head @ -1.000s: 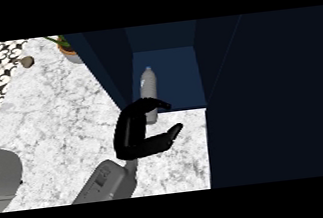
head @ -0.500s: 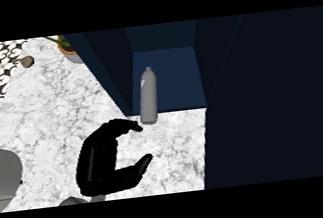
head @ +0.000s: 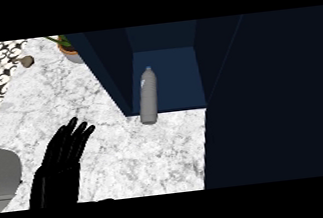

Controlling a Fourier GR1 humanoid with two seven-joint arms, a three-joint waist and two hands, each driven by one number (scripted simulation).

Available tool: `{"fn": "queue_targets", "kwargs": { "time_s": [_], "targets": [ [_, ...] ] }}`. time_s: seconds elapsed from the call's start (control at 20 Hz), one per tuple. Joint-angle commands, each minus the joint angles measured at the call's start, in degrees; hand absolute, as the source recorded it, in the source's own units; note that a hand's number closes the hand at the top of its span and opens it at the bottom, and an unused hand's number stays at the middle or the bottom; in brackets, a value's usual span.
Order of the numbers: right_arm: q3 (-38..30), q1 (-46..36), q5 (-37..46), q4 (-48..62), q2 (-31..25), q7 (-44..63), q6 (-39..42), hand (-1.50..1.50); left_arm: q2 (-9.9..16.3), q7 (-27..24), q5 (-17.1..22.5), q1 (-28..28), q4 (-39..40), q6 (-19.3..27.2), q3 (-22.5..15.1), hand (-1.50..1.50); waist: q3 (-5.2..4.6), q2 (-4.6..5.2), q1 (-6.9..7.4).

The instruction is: Pick up the bottled water, place it into the cabinet and close the cabinet

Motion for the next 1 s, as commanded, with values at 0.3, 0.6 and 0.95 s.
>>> {"fn": "queue_targets", "kwargs": {
  "time_s": [0.3, 0.6, 0.95],
  "targets": [
    [10.8, -7.2, 11.8, -10.9, -4.5, 8.8, 1.4, 1.50, 6.4, 1.1, 6.7, 8.0, -6.5, -4.6, 6.9, -1.50, -0.46, -0.54, 1.64],
    [18.7, -7.1, 8.0, -7.6, -1.6, 11.9, -3.1, 1.50, 9.2, 1.0, 8.9, 11.7, -9.4, -8.1, 8.8, -1.50, -0.56, 0.28, 2.74],
    [22.7, -10.9, 3.4, -5.2, 0.5, 13.0, -5.1, 1.50, 12.6, 0.3, 11.1, 15.0, -10.9, -13.3, 11.7, -1.50, -0.48, 1.09, 6.07]
  ]
}}
